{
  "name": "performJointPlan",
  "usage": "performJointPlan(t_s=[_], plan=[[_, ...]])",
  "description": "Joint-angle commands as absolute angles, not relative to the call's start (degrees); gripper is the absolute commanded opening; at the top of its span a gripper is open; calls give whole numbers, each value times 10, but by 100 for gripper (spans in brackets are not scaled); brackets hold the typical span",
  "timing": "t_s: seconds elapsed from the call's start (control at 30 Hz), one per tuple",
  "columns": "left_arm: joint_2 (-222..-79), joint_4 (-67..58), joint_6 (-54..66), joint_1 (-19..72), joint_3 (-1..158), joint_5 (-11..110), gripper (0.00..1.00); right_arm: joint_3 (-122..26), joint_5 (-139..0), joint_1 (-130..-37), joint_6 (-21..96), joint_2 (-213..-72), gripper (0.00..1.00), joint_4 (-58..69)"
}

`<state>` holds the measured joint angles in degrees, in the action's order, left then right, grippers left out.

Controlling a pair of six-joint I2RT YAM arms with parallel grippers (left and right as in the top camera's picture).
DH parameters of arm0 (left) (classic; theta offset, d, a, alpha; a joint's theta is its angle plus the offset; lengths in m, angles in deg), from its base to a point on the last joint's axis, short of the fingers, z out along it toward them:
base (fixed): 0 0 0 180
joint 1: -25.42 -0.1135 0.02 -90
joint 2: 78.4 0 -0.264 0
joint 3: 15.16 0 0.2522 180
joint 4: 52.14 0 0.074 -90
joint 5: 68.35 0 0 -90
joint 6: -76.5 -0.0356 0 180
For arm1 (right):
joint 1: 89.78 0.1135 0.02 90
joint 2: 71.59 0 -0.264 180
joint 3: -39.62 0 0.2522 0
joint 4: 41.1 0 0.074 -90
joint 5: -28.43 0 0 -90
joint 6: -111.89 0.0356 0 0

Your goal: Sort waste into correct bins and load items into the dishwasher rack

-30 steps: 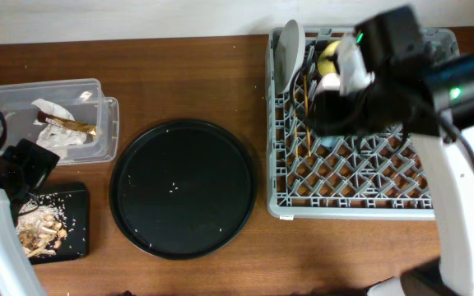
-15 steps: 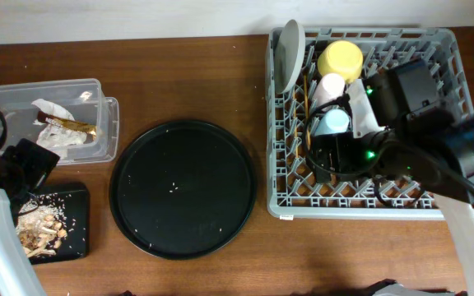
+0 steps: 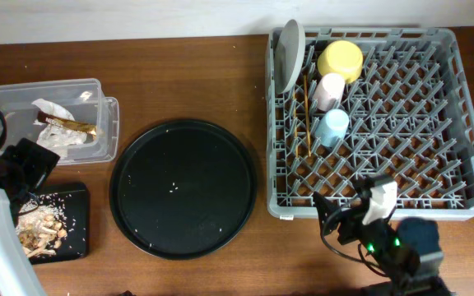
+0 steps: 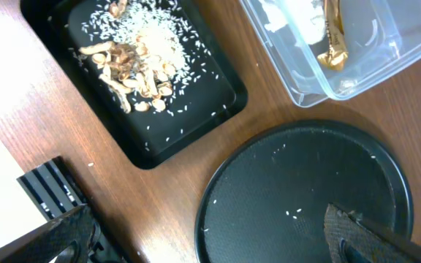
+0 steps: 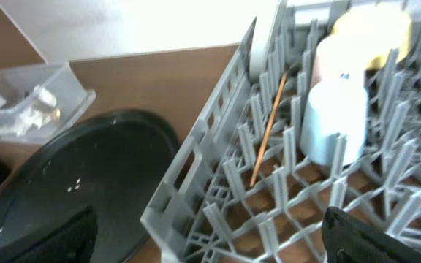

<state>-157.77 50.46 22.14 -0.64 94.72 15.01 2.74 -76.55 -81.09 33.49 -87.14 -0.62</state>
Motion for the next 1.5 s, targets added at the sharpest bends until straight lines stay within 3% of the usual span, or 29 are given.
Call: performJointPlan(t_s=[0.0,0.33,0.7,0.83,1.47], plan=[[-1578,504,221,-9,949,148,99,86,-774,-836,330,-787,98,-42],[-1578,504,221,-9,949,148,99,256,-698,-854,359,-718,98,-290],[-1578,504,221,-9,949,148,99,255,-606,-921,343,-718,99,-227],[-1578,504,221,-9,949,148,99,255,-600,-921,236,-718,98,-226],[-1578,504,221,-9,949,148,99,255,-609,-921,238,-718,98,-227]])
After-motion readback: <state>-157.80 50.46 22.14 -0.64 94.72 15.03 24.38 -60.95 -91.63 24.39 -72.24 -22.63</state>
